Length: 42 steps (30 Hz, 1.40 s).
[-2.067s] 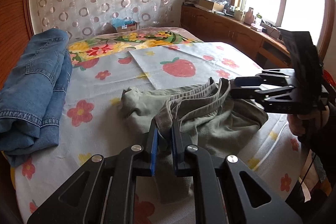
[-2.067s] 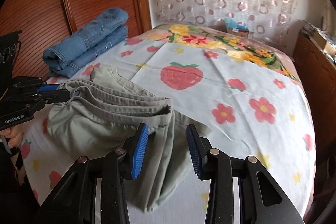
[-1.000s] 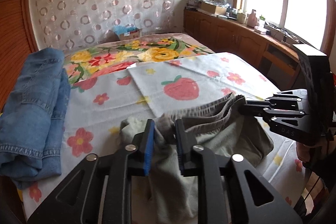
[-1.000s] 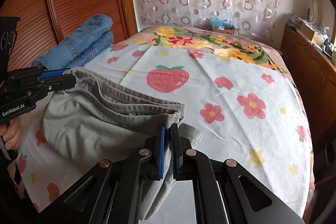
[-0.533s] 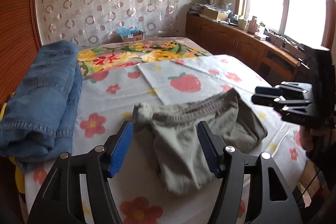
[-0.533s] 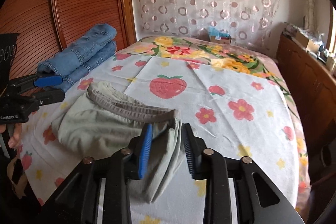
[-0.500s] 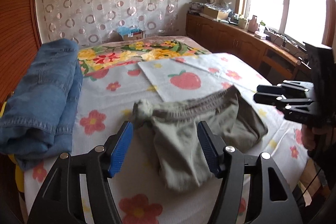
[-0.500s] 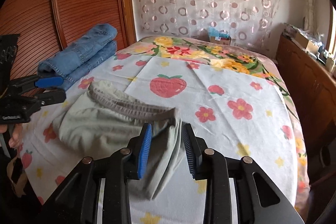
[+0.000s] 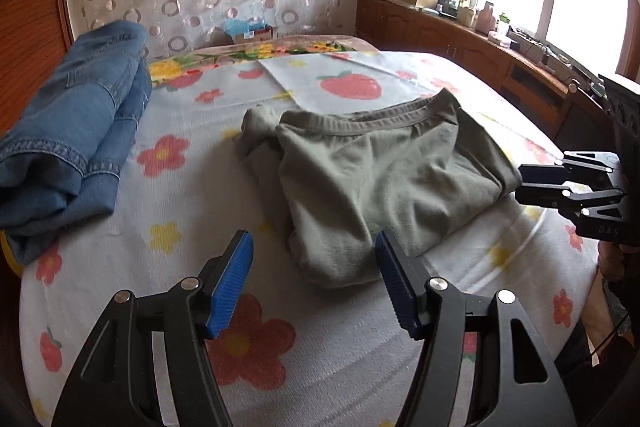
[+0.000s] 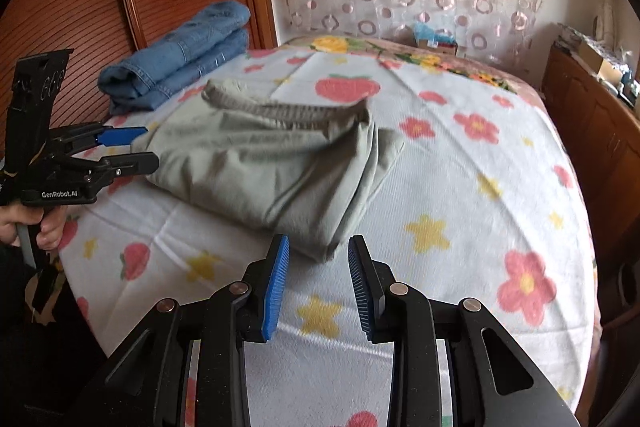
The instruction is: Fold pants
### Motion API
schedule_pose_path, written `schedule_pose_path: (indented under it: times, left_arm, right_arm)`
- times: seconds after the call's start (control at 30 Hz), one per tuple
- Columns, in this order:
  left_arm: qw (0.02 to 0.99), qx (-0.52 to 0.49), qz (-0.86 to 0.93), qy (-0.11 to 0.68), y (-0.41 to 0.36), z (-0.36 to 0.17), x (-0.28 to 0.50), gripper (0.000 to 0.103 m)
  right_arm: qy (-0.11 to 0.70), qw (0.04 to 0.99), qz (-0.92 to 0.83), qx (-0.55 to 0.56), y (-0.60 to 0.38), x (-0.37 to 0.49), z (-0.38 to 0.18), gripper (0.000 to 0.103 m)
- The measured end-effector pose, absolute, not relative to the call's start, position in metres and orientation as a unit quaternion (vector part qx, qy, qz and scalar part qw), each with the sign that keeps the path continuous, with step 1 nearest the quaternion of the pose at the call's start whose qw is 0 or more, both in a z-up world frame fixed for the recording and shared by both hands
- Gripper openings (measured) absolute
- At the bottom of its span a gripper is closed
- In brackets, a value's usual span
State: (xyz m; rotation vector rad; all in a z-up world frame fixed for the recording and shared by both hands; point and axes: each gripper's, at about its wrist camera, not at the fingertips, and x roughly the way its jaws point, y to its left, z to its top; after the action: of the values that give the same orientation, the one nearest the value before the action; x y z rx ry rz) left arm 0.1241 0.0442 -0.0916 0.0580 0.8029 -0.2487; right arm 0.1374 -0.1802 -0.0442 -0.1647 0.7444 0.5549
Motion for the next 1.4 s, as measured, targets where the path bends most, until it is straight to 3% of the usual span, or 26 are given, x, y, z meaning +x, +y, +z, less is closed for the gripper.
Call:
schedule_pose_path:
  times: [0.07, 0.3, 0.87, 1.03, 1.2, 1.3, 1.4]
  left_arm:
    - [0.912, 0.029, -0.119, 0.391, 0.044, -0.094, 0.125, 0.065]
    - [0.911, 0.031, -0.116, 0.396, 0.045, -0.097, 0.127, 0.065]
    - [0.908, 0.015, -0.116, 0.402, 0.049, -0.098, 0.13, 0.065]
    - [0.908, 0.012, -0.116, 0.402, 0.049, -0.099, 0.13, 0.065]
    - [0.91, 0.013, -0.115, 0.399, 0.049, -0.098, 0.128, 0.065]
    - [0.913, 0.016, -0.113, 0.392, 0.048, -0.096, 0.126, 0.065]
    - [0.913, 0.021, -0.123, 0.389, 0.045, -0.095, 0.126, 0.053]
  right_arm:
    - [0.364, 0.889, 0.266, -0.08, -0.178, 0.141, -0.046, 0.032]
    - [0.367, 0.885, 0.273, -0.087, -0.178, 0.146, -0.044, 0.007]
    - [0.359, 0.893, 0.261, -0.079, -0.187, 0.134, -0.04, 0.003]
    - [0.347, 0.897, 0.262, -0.076, -0.194, 0.131, -0.03, 0.009]
    - [0.333, 0.908, 0.25, -0.048, -0.202, 0.131, -0.025, 0.032]
    - [0.34, 0.904, 0.257, -0.029, -0.198, 0.138, -0.027, 0.035]
    - [0.357, 0.899, 0.254, -0.033, -0.188, 0.148, -0.035, 0.035]
